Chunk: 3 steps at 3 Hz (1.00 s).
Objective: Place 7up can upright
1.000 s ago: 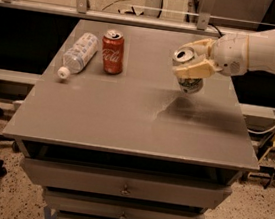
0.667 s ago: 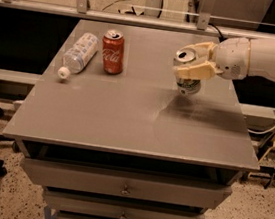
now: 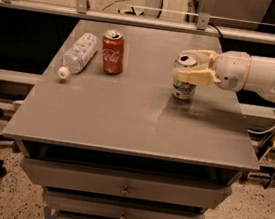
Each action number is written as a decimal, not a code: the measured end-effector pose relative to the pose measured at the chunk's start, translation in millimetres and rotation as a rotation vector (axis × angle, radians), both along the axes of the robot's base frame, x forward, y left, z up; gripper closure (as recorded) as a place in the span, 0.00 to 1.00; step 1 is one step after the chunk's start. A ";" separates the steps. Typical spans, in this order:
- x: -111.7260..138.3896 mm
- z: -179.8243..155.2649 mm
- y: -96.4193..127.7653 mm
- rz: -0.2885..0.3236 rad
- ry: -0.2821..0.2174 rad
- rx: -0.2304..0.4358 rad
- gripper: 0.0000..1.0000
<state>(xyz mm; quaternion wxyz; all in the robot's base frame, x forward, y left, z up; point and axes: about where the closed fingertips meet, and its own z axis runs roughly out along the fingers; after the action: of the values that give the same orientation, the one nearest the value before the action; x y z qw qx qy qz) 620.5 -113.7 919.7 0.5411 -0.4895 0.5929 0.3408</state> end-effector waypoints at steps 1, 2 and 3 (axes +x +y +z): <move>0.9 -6.4 -2.5 -0.016 0.009 0.054 1.00; 0.9 -11.8 -5.2 -0.029 0.020 0.090 1.00; 2.2 -18.6 -7.1 -0.029 0.044 0.112 0.82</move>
Offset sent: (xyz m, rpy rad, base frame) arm 0.0010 -0.0157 -0.0194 0.1338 0.0343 -0.0580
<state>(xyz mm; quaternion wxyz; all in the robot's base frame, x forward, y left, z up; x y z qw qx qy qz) 622.8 -120.8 901.1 0.5592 -0.4420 0.5919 0.3763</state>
